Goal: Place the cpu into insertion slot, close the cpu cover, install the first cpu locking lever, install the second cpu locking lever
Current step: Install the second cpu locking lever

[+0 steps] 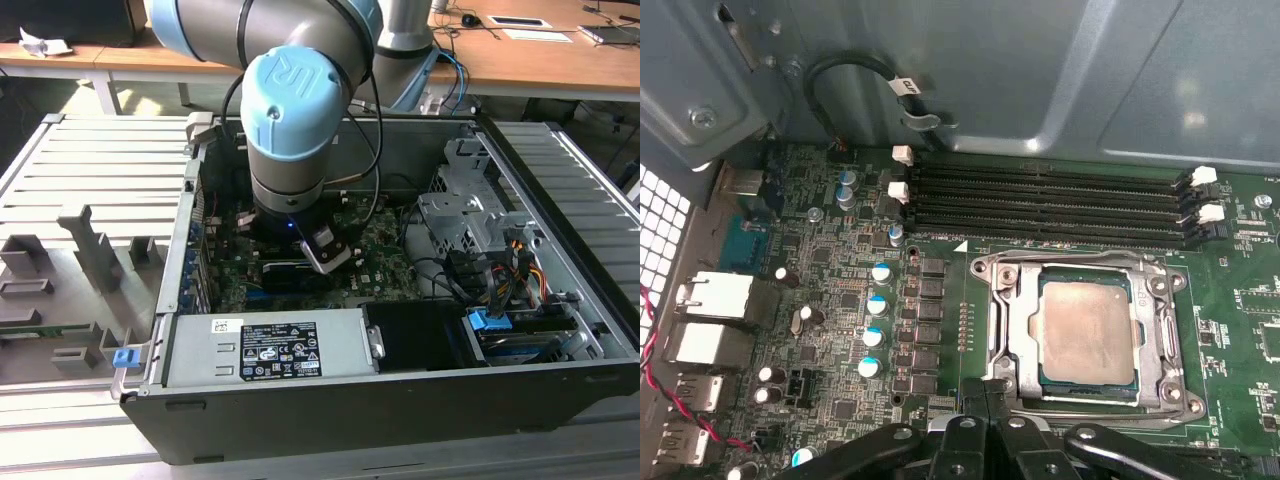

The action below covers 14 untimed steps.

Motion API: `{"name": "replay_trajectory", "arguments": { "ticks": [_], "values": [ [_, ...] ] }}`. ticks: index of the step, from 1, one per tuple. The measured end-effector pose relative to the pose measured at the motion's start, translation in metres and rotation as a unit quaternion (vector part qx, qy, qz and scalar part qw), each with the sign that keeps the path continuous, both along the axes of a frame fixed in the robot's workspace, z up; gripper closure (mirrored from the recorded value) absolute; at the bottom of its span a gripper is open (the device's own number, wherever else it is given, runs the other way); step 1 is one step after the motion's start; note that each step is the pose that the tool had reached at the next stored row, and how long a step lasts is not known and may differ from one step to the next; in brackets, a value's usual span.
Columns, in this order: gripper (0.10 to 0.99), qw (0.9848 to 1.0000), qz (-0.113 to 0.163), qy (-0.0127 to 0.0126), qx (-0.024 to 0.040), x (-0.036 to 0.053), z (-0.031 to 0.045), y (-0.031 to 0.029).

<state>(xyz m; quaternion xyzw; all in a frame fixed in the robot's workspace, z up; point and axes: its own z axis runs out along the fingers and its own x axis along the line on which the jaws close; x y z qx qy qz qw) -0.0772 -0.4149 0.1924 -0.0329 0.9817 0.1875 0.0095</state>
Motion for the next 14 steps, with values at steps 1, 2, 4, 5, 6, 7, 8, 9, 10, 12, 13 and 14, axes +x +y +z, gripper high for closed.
{"name": "replay_trajectory", "arguments": {
  "ticks": [1,2,4,5,6,7,8,9,10,12,13,14],
  "values": [
    [0.98,1.0,0.0,0.0,0.0011,-0.0003,-0.0003,0.0],
    [0.98,1.0,0.0,-0.0003,0.0025,-0.001,-0.0008,0.0],
    [0.98,1.0,0.0,-0.0008,0.0043,-0.0025,-0.0017,0.0001],
    [0.98,1.0,0.0,-0.0009,0.0051,-0.0027,-0.0022,0.0001],
    [0.98,1.0,0.0,-0.001,0.0057,-0.003,-0.0026,0.0],
    [0.98,1.0,0.0,-0.0011,0.0059,-0.003,-0.0026,0.0],
    [0.98,1.0,0.0,-0.0011,0.006,-0.0031,-0.0023,0.0],
    [0.98,1.0,0.0,-0.0012,0.0065,-0.0031,0.0004,0.0001],
    [0.98,1.0,0.0,-0.0012,0.0065,-0.0031,0.0022,0.0001],
    [0.98,1.0,0.0,-0.0011,0.0063,-0.0031,0.0066,0.0001],
    [0.98,1.0,0.0,-0.0012,0.0063,-0.0031,0.008,0.0001],
    [0.98,1.0,0.0,-0.0012,0.0063,-0.0031,0.0086,0.0001]
  ]
}}
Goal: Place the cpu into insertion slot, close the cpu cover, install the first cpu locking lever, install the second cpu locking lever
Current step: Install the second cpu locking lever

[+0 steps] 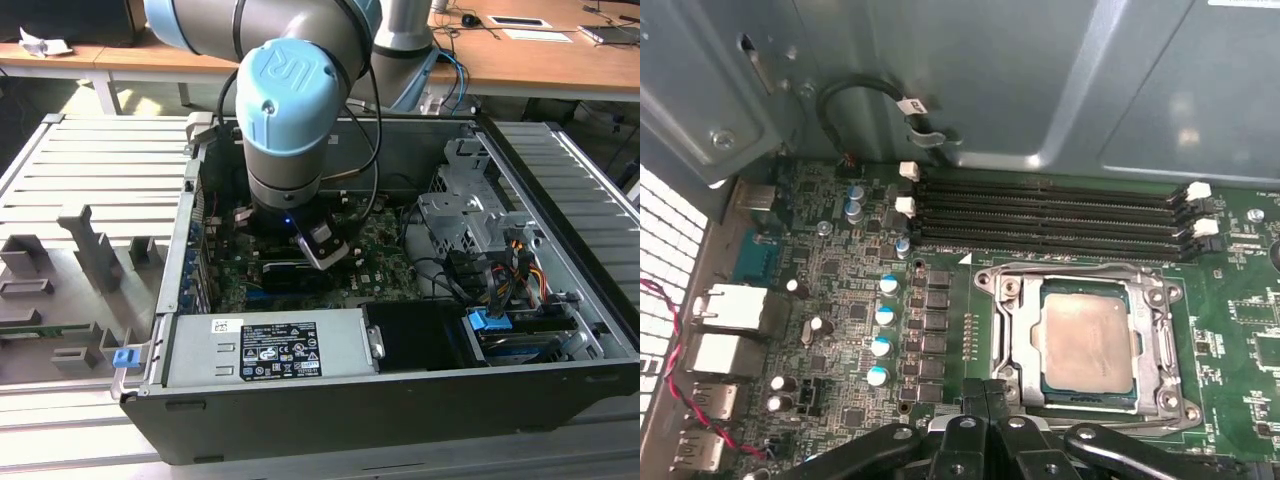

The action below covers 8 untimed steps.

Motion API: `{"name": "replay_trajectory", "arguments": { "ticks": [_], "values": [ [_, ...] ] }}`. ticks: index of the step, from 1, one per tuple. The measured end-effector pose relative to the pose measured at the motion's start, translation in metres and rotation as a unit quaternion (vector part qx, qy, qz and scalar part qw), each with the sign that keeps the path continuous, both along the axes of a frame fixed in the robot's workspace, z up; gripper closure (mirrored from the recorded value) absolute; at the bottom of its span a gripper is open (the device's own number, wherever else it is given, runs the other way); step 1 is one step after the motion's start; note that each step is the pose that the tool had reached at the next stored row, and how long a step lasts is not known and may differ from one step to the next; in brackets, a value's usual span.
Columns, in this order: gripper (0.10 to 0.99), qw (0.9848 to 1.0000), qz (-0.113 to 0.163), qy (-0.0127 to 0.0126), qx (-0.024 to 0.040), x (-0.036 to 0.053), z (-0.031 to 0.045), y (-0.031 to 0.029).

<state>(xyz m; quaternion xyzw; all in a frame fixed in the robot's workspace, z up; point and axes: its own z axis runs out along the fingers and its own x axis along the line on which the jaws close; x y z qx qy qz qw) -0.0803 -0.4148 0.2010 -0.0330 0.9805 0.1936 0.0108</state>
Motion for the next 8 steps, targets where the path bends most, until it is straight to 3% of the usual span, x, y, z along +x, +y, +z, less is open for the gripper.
{"name": "replay_trajectory", "arguments": {
  "ticks": [8],
  "values": [
    [0.98,1.0,0.0,0.0001,0.0001,0.0,0.0048,-0.0001]
  ]
}}
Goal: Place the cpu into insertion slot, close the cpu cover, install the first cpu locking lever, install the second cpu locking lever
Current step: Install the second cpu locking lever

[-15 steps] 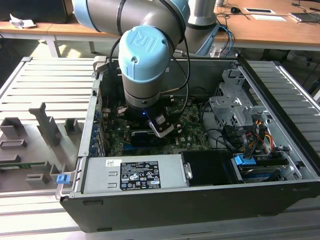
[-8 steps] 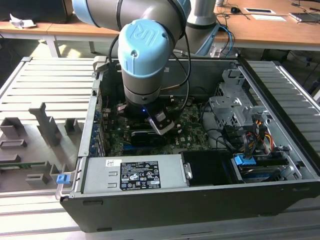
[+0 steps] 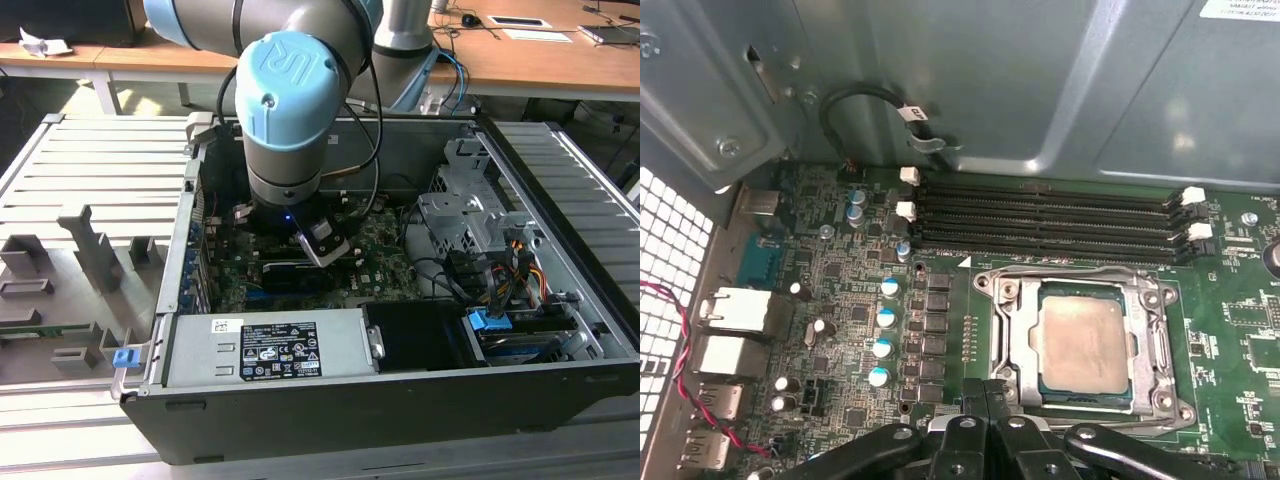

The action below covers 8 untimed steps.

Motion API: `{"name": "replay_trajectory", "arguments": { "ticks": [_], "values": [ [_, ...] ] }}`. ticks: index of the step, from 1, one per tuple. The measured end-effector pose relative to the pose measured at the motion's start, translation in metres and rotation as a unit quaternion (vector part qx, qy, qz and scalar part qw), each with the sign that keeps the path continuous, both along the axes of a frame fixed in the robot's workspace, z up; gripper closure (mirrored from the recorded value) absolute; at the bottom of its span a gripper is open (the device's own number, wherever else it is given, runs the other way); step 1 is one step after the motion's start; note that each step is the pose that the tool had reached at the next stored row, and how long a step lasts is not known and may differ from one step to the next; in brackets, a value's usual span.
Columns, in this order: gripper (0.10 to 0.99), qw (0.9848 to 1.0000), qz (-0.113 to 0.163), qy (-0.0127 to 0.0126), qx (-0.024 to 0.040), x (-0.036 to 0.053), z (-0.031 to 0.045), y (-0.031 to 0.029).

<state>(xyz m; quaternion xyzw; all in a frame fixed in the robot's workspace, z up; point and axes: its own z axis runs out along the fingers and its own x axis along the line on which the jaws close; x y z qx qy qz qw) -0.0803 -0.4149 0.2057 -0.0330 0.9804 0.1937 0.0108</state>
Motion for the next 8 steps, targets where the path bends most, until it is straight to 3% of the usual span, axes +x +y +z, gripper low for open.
{"name": "replay_trajectory", "arguments": {
  "ticks": [8],
  "values": [
    [0.98,1.0,0.0,0.0,0.0,0.0,0.0044,0.0]
  ]
}}
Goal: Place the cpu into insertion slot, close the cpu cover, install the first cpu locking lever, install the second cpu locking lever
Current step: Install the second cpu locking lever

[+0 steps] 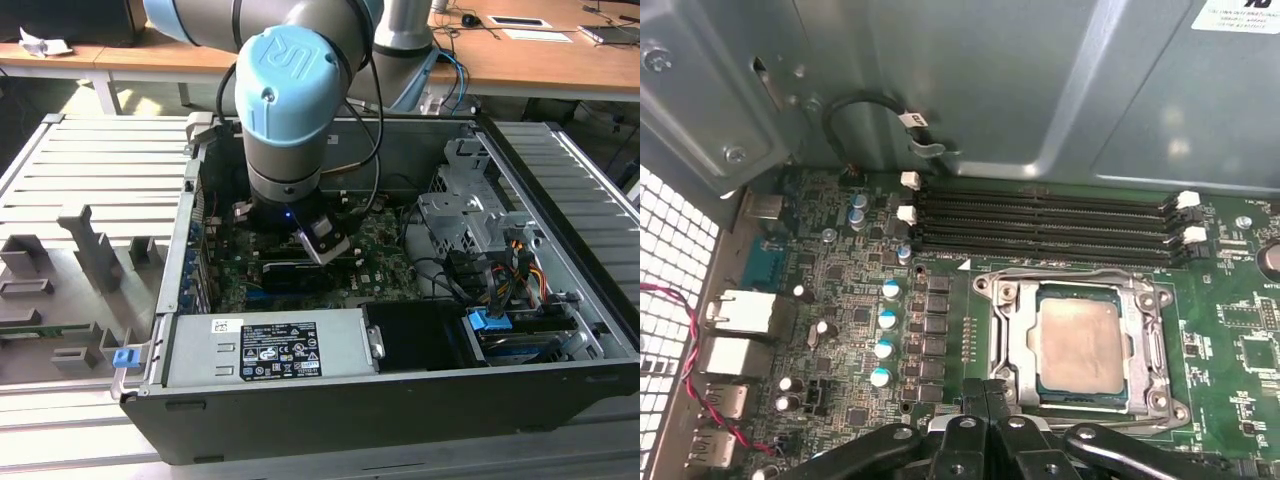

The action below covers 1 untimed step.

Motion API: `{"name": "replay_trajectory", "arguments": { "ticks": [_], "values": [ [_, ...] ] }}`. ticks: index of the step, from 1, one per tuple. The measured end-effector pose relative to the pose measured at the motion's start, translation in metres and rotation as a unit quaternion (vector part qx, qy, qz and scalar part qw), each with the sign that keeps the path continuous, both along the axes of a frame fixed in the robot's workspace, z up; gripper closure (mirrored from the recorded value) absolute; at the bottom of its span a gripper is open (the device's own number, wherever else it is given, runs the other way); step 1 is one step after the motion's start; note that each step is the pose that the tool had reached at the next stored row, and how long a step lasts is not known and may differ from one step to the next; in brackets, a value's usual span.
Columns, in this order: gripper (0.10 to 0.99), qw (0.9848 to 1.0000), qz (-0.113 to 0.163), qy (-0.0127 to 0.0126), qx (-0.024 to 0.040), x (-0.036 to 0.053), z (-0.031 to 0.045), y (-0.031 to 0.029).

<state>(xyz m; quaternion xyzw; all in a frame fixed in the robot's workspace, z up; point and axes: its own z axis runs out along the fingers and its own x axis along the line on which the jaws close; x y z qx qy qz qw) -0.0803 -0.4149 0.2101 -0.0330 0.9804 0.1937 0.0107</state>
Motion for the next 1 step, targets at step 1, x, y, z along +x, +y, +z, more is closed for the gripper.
{"name": "replay_trajectory", "arguments": {
  "ticks": [1],
  "values": [
    [0.98,1.0,0.0,0.0,0.0001,0.0,0.0009,0.0]
  ]
}}
